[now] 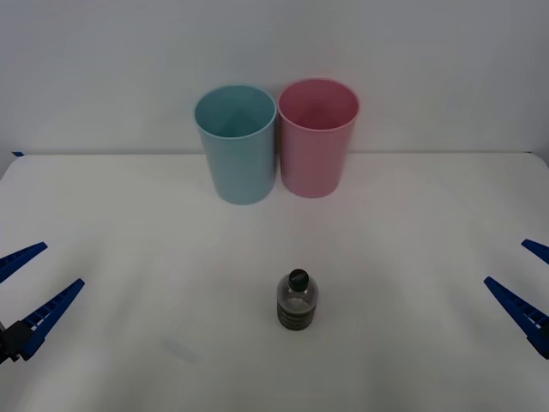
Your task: Grasp the object on the table and drop it into the matching bin: aluminum can to the light blue bin, PET bottle to the pink bin.
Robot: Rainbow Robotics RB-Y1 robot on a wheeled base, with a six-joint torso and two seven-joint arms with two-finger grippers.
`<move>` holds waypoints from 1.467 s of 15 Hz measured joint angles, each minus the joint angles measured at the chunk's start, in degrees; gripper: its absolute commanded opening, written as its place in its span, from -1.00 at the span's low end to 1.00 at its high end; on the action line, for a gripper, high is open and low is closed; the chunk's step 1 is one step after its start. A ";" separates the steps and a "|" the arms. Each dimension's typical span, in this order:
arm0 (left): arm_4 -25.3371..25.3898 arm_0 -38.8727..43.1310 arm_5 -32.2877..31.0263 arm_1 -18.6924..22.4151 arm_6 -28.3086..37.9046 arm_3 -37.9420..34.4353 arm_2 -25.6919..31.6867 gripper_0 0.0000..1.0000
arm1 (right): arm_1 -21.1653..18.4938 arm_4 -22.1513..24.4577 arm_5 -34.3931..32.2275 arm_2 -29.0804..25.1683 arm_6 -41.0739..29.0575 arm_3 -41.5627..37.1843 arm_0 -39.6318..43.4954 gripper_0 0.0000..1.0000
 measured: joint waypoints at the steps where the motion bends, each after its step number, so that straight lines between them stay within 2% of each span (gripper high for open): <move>1: 0.00 0.00 0.00 0.00 0.00 0.00 0.00 1.00 | 0.00 0.00 0.00 0.00 0.00 0.00 0.00 1.00; 9: 0.00 0.00 0.00 0.00 0.00 0.00 0.00 1.00 | -1.42 1.56 0.32 2.18 -0.14 -2.63 0.37 1.00; 16: 0.00 0.00 0.00 0.00 0.00 0.00 0.00 1.00 | -4.40 1.69 -1.60 10.91 2.11 1.43 -1.27 1.00; 22: 0.00 0.00 0.00 0.00 0.00 0.00 0.00 1.00 | -5.04 1.86 -3.65 16.78 11.29 9.61 -7.18 1.00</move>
